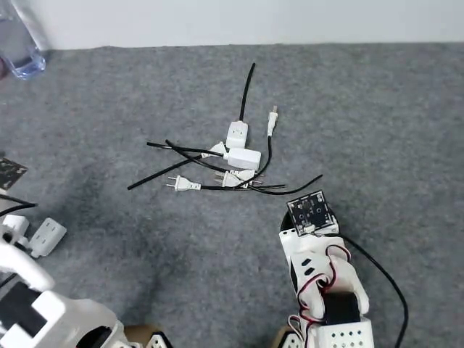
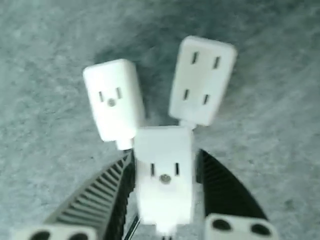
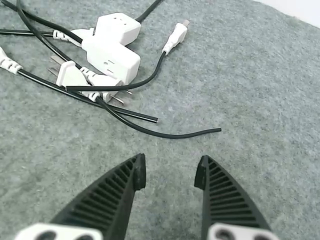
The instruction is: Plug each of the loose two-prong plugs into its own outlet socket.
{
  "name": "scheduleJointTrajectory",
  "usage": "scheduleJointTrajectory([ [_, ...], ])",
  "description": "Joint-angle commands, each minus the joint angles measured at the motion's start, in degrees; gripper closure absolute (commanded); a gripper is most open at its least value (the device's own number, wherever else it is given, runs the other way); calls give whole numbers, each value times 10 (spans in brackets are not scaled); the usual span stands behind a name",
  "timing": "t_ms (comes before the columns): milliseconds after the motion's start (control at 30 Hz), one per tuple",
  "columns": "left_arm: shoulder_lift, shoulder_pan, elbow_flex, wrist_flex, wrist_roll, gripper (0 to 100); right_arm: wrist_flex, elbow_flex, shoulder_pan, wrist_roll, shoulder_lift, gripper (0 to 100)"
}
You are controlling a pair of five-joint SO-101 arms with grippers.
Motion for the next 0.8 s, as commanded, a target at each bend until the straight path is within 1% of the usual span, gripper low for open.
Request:
scheduleJointTrajectory([
  [0, -28, -7, -5, -25, 12, 772, 8, 9, -1, 7, 0, 822],
  [267, -30, -3, -7, -25, 12, 760, 8, 9, -1, 7, 0, 822],
  [333, -38, 15, -31, -18, 20, 742, 8, 9, -1, 7, 0, 822],
  [367, -45, 27, -48, -8, 35, 738, 8, 9, -1, 7, 0, 822],
  [467, -73, 106, -99, 44, 114, 736, 8, 9, -1, 7, 0, 821],
  [567, -101, 219, -143, 74, 215, 736, 8, 9, 0, 7, 0, 822],
  [667, -112, 342, -169, 67, 323, 736, 7, 9, 12, 7, -1, 822],
  [767, -112, 453, -173, 11, 445, 735, 1, 9, 50, 3, -7, 821],
])
